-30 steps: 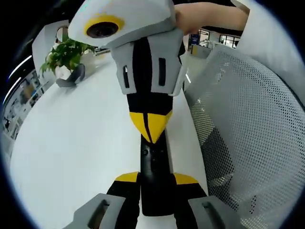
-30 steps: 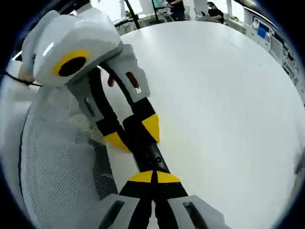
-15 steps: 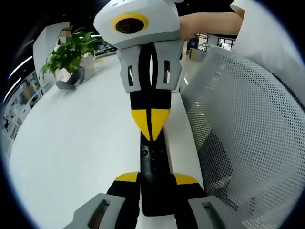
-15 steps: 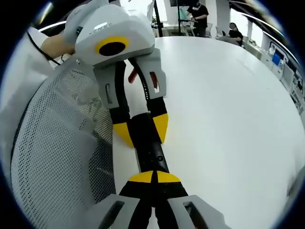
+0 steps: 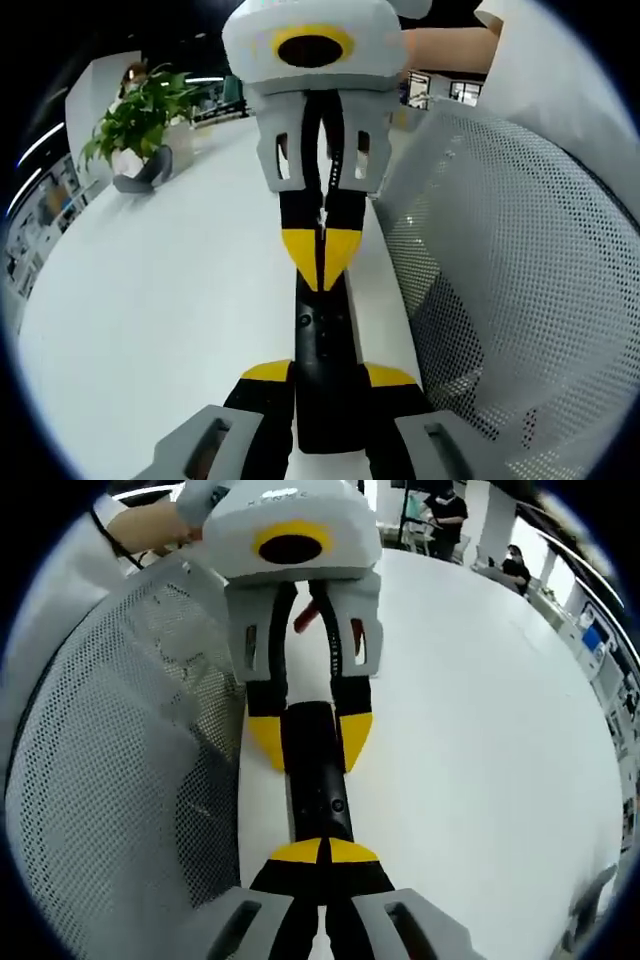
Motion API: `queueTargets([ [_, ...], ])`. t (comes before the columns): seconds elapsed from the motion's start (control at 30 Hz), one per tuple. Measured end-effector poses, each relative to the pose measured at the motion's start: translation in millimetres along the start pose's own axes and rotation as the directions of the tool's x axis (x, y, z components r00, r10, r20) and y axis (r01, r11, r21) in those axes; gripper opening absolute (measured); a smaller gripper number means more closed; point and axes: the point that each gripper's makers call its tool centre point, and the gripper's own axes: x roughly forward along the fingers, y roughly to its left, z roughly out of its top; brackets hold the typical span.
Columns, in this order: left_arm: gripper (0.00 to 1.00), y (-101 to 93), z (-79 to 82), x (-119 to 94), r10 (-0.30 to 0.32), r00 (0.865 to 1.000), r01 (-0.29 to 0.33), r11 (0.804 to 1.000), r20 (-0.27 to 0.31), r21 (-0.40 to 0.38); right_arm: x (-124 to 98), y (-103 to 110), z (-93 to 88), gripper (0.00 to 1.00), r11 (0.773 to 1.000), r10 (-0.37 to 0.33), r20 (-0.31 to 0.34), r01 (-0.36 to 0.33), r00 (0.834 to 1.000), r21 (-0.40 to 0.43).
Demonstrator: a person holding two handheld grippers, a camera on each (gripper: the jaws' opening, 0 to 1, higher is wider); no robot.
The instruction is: Press the specified remote control buttons in sequence, fully releasing each button before pressing the next.
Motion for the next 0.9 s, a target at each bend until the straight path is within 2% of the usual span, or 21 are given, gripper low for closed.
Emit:
queueTargets([
  [0.03, 0.25, 0.3, 0.4, 1, 0.002, 1.0, -0.002, 1.0, -0.007, -0.001, 0, -1, -0.9, 0.0, 0.999, -0.008, -0.03, 0.009, 1.0, 0.044],
  [0.1, 0.25, 0.8, 1.1, 2, 0.005, 1.0, -0.005, 1.0, -0.024, -0.005, 1, -2, 0.8, 0.0, 1.0, 0.014, -0.054, -0.014, 0.998, 0.008],
  [0.13, 0.25, 1.2, 1.3, 2, 0.007, 0.999, -0.007, 1.0, -0.036, -0.008, 1, -2, 0.6, 0.0, 0.999, 0.024, -0.062, -0.023, 0.998, 0.025],
  [0.23, 0.25, 1.6, 1.9, 3, 0.018, 0.998, -0.019, 1.0, -0.055, -0.021, 1, -4, -0.2, 0.0, 0.996, 0.044, -0.043, -0.041, 0.998, 0.077],
  [0.3, 0.25, 1.7, 1.6, 3, 0.023, 0.998, -0.025, 0.999, -0.057, -0.029, 0, -3, 0.3, 0.0, 0.996, 0.033, 0.003, -0.033, 0.999, 0.088],
  [0.33, 0.25, 1.7, 1.9, 2, 0.027, 0.998, -0.028, 0.999, -0.053, -0.035, -1, -3, 0.8, 0.0, 0.995, 0.045, 0.058, -0.049, 0.997, 0.081],
  [0.4, 0.24, 1.7, 2.2, 2, 0.032, 0.998, -0.034, 0.999, -0.047, -0.039, -3, -3, 0.9, 0.0, 0.98, 0.061, 0.149, -0.088, 0.987, 0.18],
  [0.43, 0.24, 1.7, 2.4, 2, 0.033, 0.998, -0.035, 0.999, -0.047, -0.039, -3, -4, 0.4, 0.0, 0.98, 0.058, 0.173, -0.09, 0.983, 0.178],
  [0.5, 0.24, 1.6, 2.5, 2, 0.033, 0.998, -0.034, 0.999, -0.047, -0.035, -4, -3, 0.1, 0.0, 0.991, 0.035, 0.205, -0.059, 0.978, 0.116],
  [0.63, 0.24, 0.7, 2.7, 1, 0.02, 0.998, -0.021, 1.0, -0.051, -0.018, -4, 1, 0.1, 0.0, 0.999, 0.012, 0.194, -0.022, 0.981, 0.048],
  [0.77, 0.24, -0.5, 3.1, 1, 0.008, 0.999, -0.008, 1.0, -0.047, -0.003, -5, 0, -0.1, 0.0, 0.99, 0.018, 0.206, -0.046, 0.978, 0.133],
  [0.9, 0.24, -0.9, 3.2, 1, 0.004, 0.999, -0.004, 1.0, -0.036, 0.001, -9, 0, -8.6, 0.0, 0.993, 0.004, 0.174, -0.024, 0.985, 0.112],
])
